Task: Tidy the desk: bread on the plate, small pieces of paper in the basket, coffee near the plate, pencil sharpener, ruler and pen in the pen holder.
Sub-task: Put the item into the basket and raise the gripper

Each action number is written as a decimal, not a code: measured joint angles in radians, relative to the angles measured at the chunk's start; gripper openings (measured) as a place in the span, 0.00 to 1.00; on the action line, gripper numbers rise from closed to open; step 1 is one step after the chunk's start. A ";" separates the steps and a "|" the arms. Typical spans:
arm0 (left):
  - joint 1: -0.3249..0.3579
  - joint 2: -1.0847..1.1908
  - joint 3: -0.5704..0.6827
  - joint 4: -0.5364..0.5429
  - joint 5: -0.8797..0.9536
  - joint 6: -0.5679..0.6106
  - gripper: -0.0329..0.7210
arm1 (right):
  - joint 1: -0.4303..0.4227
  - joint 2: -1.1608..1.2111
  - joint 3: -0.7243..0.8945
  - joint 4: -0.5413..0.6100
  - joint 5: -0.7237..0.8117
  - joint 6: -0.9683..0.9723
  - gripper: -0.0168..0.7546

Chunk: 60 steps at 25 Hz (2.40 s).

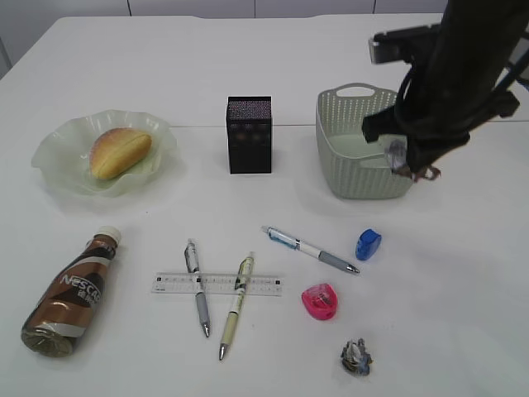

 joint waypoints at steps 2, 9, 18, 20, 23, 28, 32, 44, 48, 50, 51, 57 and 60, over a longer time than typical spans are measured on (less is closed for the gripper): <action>0.000 0.000 0.000 0.000 0.000 0.000 0.66 | 0.000 0.000 -0.056 -0.014 -0.037 0.016 0.00; 0.000 0.000 0.000 0.000 0.000 0.000 0.65 | 0.000 0.080 -0.243 -0.075 -0.164 0.065 0.00; 0.000 0.000 0.000 0.000 0.000 0.000 0.64 | -0.041 0.261 -0.378 -0.112 -0.228 0.129 0.00; 0.000 0.000 0.000 0.000 0.000 0.000 0.64 | -0.068 0.303 -0.403 -0.112 -0.237 0.139 0.00; 0.000 0.000 0.000 0.000 0.000 0.000 0.64 | -0.100 0.353 -0.439 -0.102 -0.250 0.143 0.00; 0.000 0.000 0.000 0.000 0.000 0.000 0.63 | -0.127 0.408 -0.479 -0.095 -0.289 0.145 0.02; 0.000 0.000 0.000 0.000 0.000 -0.002 0.63 | -0.127 0.437 -0.485 -0.084 -0.318 0.147 0.16; 0.000 0.000 0.000 0.000 0.000 -0.004 0.63 | -0.127 0.461 -0.531 -0.054 -0.244 0.147 0.57; 0.000 0.000 0.000 0.000 0.000 -0.004 0.63 | -0.127 0.461 -0.636 0.026 -0.050 0.081 0.57; 0.000 0.000 0.000 0.000 0.000 -0.004 0.63 | -0.127 0.461 -0.691 0.078 0.063 0.044 0.56; 0.000 0.000 0.000 0.000 0.000 -0.004 0.63 | -0.127 0.461 -0.709 0.101 0.095 0.033 0.55; 0.000 0.000 0.000 0.000 0.000 -0.004 0.63 | -0.127 0.461 -0.747 0.219 0.141 -0.048 0.53; 0.000 0.000 0.000 0.000 0.000 -0.004 0.63 | -0.127 0.461 -0.747 0.315 0.145 -0.073 0.53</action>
